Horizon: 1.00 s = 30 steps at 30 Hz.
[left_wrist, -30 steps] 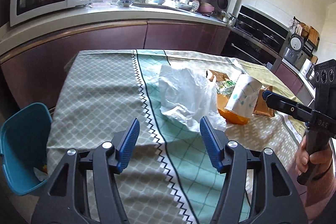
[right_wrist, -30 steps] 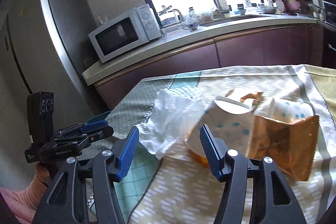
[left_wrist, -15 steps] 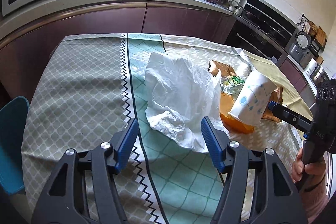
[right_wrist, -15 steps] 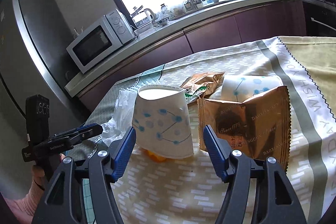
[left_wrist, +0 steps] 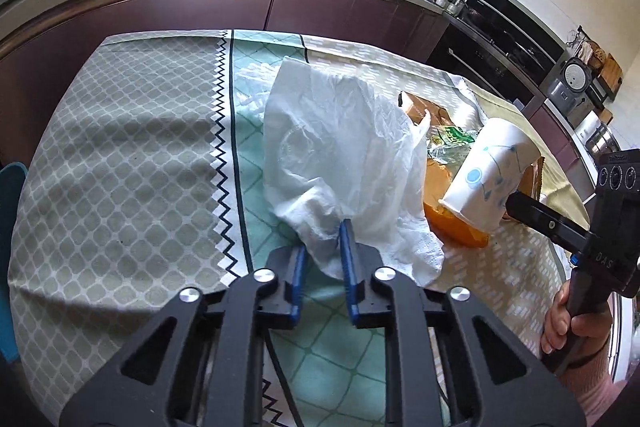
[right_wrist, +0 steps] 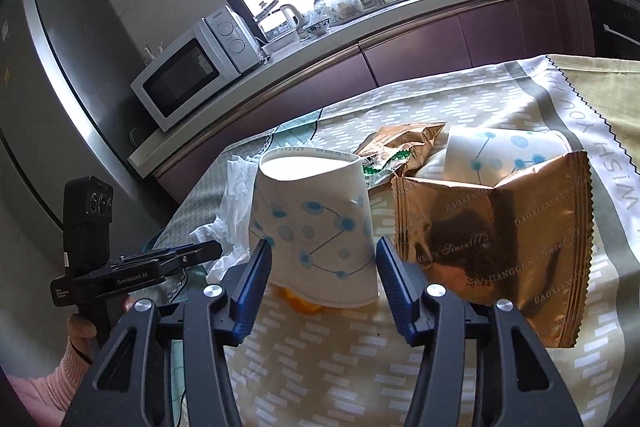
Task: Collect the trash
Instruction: 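Close the left tool on the crumpled white tissue while the right tool grasps the blue-dotted paper cup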
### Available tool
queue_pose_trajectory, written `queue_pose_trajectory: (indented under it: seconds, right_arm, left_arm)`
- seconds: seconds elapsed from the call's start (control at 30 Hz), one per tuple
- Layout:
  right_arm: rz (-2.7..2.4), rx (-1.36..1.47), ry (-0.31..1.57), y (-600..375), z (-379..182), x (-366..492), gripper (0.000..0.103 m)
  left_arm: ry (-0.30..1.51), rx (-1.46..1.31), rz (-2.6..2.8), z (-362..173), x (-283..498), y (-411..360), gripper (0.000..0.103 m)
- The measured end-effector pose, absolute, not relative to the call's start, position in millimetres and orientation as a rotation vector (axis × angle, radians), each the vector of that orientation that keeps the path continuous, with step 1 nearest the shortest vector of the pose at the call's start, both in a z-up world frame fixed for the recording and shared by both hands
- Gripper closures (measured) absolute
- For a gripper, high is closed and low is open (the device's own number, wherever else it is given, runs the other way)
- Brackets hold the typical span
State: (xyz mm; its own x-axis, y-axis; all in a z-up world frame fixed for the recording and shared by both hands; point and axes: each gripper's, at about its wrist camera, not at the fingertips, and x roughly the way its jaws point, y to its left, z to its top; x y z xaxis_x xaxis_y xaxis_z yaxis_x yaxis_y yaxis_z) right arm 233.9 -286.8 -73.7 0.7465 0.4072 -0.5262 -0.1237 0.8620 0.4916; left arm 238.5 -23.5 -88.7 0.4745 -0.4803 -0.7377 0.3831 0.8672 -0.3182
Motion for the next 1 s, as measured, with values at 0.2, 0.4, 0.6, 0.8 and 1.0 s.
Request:
queue_pose_trajectory:
  seconds: [0.2, 0.4, 0.6, 0.8, 1.0]
  right_arm:
    - [0.317, 0.460, 0.659, -286.3, -72.5, 229.0, 0.080]
    - [0.344, 0.465, 0.642, -285.0, -67.0, 222.2, 0.097]
    - [0.344, 0.472, 0.659, -284.4, -66.6, 219.8, 0.078]
    - [0.308, 0.480, 0.644, -287.4, -64.1, 226.4, 0.052]
    - [0.267, 0.494, 0.682, -285.5, -65.7, 245.4, 0.041]
  left_arm:
    - [0.897, -0.109, -0.547, -79.0, 223.1, -19.6, 0.101]
    - [0.847, -0.134, -0.563, -64.0, 202.7, 0.4, 0.101]
    - [0.823, -0.149, -0.580, -56.9, 180.7, 25.7, 0.101]
    - [0.829, -0.137, -0.565, -61.7, 169.7, 42.4, 0.101]
    - [0.840, -0.150, -0.554, -67.9, 169.6, 49.3, 0.101]
